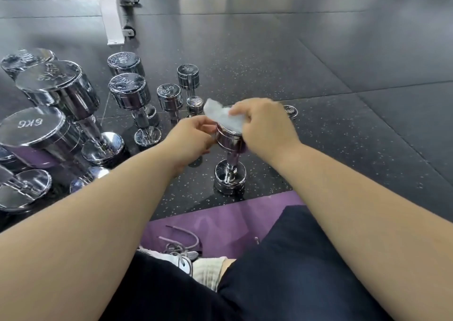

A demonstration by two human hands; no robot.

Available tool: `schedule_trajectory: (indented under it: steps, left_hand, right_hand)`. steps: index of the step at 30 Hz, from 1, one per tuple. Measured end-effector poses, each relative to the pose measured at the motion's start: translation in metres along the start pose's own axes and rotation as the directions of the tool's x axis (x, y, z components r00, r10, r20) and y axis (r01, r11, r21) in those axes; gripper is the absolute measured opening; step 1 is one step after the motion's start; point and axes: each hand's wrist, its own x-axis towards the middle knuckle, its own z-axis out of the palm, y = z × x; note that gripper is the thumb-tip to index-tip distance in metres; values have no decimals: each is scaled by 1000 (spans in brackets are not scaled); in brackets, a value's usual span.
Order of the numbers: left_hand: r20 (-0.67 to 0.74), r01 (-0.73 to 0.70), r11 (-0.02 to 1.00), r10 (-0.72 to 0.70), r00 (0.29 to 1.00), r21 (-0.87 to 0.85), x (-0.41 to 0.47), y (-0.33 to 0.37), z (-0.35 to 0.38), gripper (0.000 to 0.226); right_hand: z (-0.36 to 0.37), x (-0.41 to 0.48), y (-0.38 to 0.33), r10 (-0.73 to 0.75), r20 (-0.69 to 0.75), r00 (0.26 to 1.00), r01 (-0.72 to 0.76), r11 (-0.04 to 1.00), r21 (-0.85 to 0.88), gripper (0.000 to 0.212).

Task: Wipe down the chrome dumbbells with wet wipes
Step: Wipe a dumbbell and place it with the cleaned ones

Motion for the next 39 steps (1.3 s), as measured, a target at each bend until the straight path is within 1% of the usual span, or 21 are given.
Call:
schedule_trajectory:
  steps: [1, 3, 4, 6, 7, 9, 11, 13, 14, 16, 17, 18, 20, 22, 24, 28, 30, 33, 35, 37, 39]
  left_hand:
    - [6, 5, 1000, -5, 1000, -29, -1, -1, -1, 31]
    - [0, 3, 997, -3, 1000, -80, -3, -2, -3, 35]
    - [7, 6, 996, -6, 1000, -94, -4, -1, -4, 38]
    - [31, 38, 993, -35, 999, -111, -6, 0, -3, 46]
    - [38, 57, 991, -52, 998, -122, -7, -1, -2, 50]
    - [43, 76, 987, -71, 997, -142, -9, -1, 0, 54]
    - [52, 82, 986, -76, 996, -143, -8, -2, -2, 54]
    - [58, 80, 987, -73, 996, -141, -8, -2, -3, 53]
    - [55, 88, 986, -81, 995, -139, -7, -2, -3, 55]
    - [45, 98, 986, -93, 995, -131, -6, 0, -3, 61]
    - [42, 95, 987, -91, 995, -128, -6, 1, -3, 62]
    - [36, 91, 987, -87, 996, -129, -6, 1, -2, 62]
    - [29, 92, 985, -89, 996, -145, -8, 2, -2, 59]
    - [37, 90, 983, -85, 996, -157, -7, 1, -3, 54]
    - [45, 100, 983, -94, 995, -155, -8, 2, -4, 50]
    - [24, 124, 981, -122, 992, -152, -7, 4, -2, 62]
    - [26, 135, 977, -132, 991, -167, -8, 3, -1, 63]
    - [33, 143, 970, -139, 990, -195, -7, 2, -1, 57]
    - [32, 153, 968, -150, 988, -196, -6, 2, -1, 55]
    - [24, 164, 966, -162, 986, -198, -5, 1, -2, 59]
    - [15, 160, 968, -160, 987, -192, -6, 2, -1, 63]
  right_hand:
    - [3, -7, -4, -61, 16, 998, 60, 998, 13, 34]
    - [2, -26, -7, -127, -24, 992, 128, 990, 56, 28]
    - [1, -31, -4, -125, -61, 990, 129, 989, 68, 26]
    - [0, -23, 1, -55, -108, 993, 58, 998, 30, 28]
    - [2, -13, 2, -18, -96, 995, 16, 1000, -17, 30]
    - [13, 4, -4, -15, 28, 999, 18, 995, -99, 33]
    - [17, -2, -9, -113, 134, 985, 123, 990, -71, 35]
    - [7, -22, 2, -235, 111, 966, 240, 970, -31, 30]
    - [-1, -30, 11, -233, 70, 970, 235, 972, -27, 28]
    - [-17, -30, 25, -81, 20, 996, 82, 997, -14, 26]
    - [-20, -25, 28, -5, 28, 1000, 6, 1000, -21, 28]
    - [-17, -18, 26, 26, 49, 998, -25, 999, -30, 30]
    - [-5, -11, 8, -4, 119, 993, 6, 1000, -16, 35]
    - [3, -15, -4, -97, 190, 977, 97, 995, 7, 37]
    - [0, -26, 2, -146, 232, 962, 151, 989, -1, 38]
    - [-13, -14, 13, -48, 229, 972, 65, 996, -65, 42]
    - [-5, 1, 4, -20, 274, 962, 47, 994, -95, 45]
    - [1, -3, -4, -151, 354, 923, 191, 978, -82, 45]
    - [-1, -12, 5, -211, 371, 904, 252, 965, -66, 44]
    - [-4, -3, 10, -159, 355, 921, 195, 978, -68, 45]
    - [-4, 10, 11, -22, 294, 955, 35, 999, -38, 47]
